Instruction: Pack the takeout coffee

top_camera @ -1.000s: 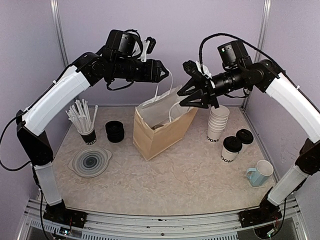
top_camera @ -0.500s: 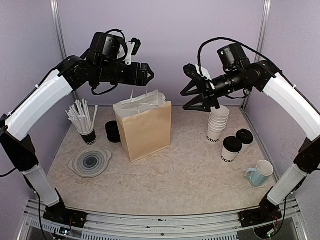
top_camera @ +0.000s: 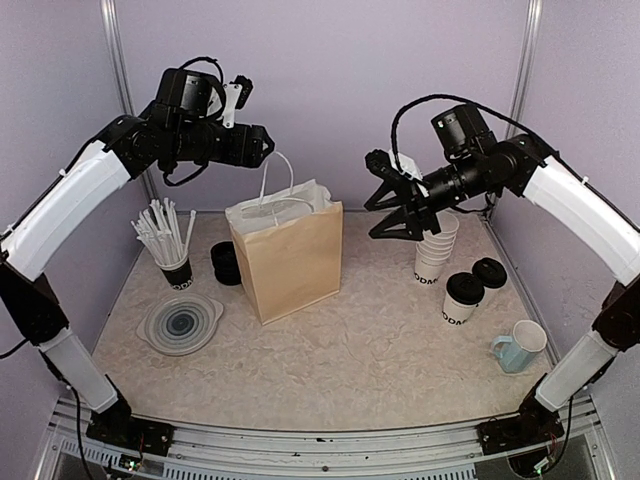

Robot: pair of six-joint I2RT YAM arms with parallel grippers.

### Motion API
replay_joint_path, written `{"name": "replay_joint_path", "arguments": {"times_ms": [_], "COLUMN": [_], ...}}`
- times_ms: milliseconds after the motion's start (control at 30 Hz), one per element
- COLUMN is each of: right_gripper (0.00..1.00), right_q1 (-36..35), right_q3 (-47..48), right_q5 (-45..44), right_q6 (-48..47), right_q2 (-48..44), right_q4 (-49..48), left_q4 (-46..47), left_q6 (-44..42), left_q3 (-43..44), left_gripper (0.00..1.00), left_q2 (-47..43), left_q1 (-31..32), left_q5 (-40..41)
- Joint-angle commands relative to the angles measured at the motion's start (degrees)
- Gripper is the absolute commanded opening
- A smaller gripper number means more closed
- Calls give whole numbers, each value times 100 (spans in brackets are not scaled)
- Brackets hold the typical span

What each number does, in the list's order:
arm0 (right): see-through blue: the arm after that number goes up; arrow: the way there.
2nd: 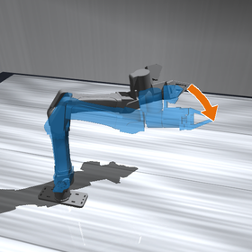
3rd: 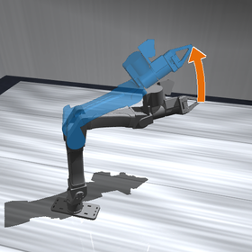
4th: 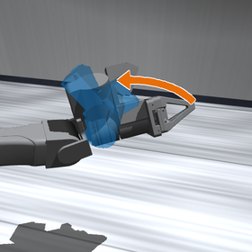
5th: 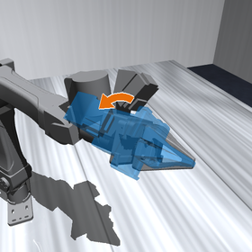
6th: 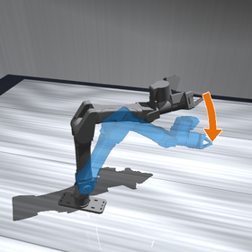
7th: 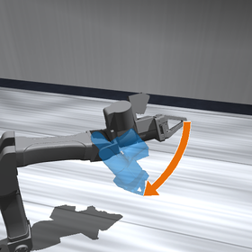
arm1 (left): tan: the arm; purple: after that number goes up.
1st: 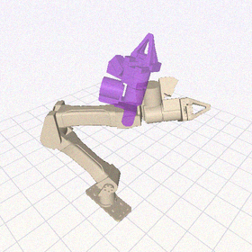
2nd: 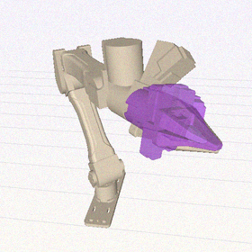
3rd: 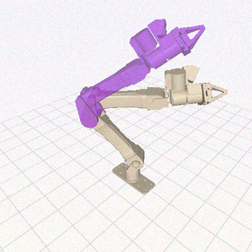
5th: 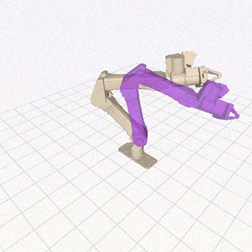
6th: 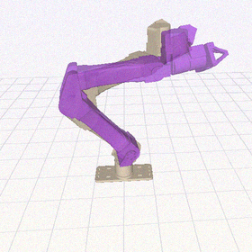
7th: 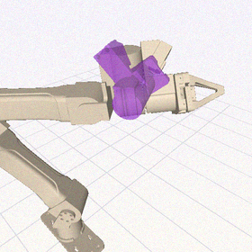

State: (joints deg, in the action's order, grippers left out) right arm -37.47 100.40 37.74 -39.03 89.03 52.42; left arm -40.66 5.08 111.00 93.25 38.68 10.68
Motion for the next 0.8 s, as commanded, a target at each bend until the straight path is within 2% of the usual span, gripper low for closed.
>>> {"name": "replay_joint_path", "arguments": {"times_ms": [0,133,300,400,433,600,767], "right_gripper": [58,58,58,57,57,56,56], "right_q1": [57,123,177,220,229,333,525], "right_q3": [-94,-170,-293,-362,-385,-448,-591], "right_q5": [-106,-169,-170,-154,-160,-232,-312], "right_q6": [92,105,131,165,171,163,135], "right_q2": [-272,-379,-460,-490,-492,-539,-612], "right_q4": [-92,-95,-121,-162,-170,-161,-114], "left_q4": [-84,-48,7,-15,-9,96,388], "left_q6": [-419,-491,-675,-728,-741,-1027,-1034], "left_q3": [149,165,366,579,610,189,-880], "left_gripper": [77,69,46,8,0,0,0], "left_q2": [527,825,1212,1407,1420,1116,348], "left_q1": [-117,-228,-308,-281,-233,393,1307], "left_q5": [-451,-377,-320,-541,-562,-607,-709]}}
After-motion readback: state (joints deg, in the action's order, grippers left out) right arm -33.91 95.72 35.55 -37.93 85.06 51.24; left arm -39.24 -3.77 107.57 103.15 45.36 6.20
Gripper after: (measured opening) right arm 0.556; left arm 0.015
